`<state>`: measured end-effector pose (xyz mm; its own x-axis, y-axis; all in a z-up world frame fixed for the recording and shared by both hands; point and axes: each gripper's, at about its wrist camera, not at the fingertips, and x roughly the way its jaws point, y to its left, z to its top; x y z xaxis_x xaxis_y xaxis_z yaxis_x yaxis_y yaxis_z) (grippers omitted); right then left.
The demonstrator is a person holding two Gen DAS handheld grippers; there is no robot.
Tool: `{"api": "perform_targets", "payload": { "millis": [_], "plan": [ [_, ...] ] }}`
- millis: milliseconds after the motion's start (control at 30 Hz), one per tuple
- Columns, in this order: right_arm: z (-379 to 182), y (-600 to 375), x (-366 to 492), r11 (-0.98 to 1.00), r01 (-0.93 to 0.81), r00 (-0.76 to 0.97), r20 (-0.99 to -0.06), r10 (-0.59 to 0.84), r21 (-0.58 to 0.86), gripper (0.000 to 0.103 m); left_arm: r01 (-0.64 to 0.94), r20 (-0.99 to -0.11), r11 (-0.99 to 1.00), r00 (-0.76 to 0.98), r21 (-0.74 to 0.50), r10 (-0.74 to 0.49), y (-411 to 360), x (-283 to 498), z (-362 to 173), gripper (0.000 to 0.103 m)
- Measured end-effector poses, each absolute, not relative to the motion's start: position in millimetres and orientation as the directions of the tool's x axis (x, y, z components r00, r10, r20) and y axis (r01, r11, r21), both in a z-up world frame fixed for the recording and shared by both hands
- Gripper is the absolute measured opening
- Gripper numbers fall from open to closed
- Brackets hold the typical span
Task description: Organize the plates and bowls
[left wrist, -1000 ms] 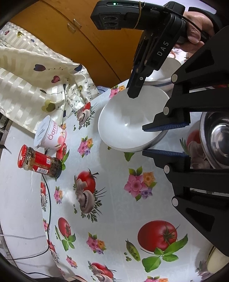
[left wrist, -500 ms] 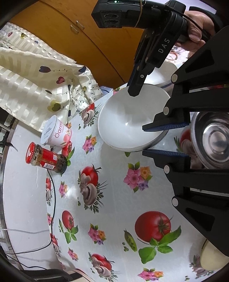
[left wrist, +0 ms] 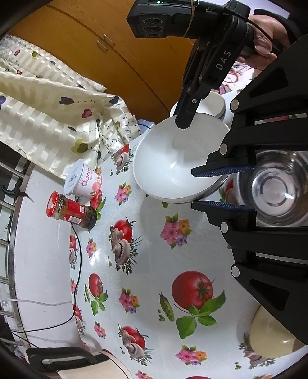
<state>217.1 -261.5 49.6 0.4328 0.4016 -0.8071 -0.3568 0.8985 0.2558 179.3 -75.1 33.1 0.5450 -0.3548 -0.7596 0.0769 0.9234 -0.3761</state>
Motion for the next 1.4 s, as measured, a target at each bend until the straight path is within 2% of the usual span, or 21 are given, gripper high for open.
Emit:
{"api": "perform_targets", "payload": {
  "millis": [567,1400],
  "plan": [
    [63.3,-249.6,169.2,0.888,-0.375,0.426,-0.802,0.419,0.265,0.012,0.074,-0.753,0.927,0.560,-0.369,-0.345,-62.1,132.6,46.7,0.022],
    [35.6,-247.1,125.1,0.885,-0.369,0.335,-0.847,0.412,0.284,0.013,0.048,-0.801,0.922,0.480,-0.384,-0.359,-63.0,92.2,14.9,0.022]
  ]
}}
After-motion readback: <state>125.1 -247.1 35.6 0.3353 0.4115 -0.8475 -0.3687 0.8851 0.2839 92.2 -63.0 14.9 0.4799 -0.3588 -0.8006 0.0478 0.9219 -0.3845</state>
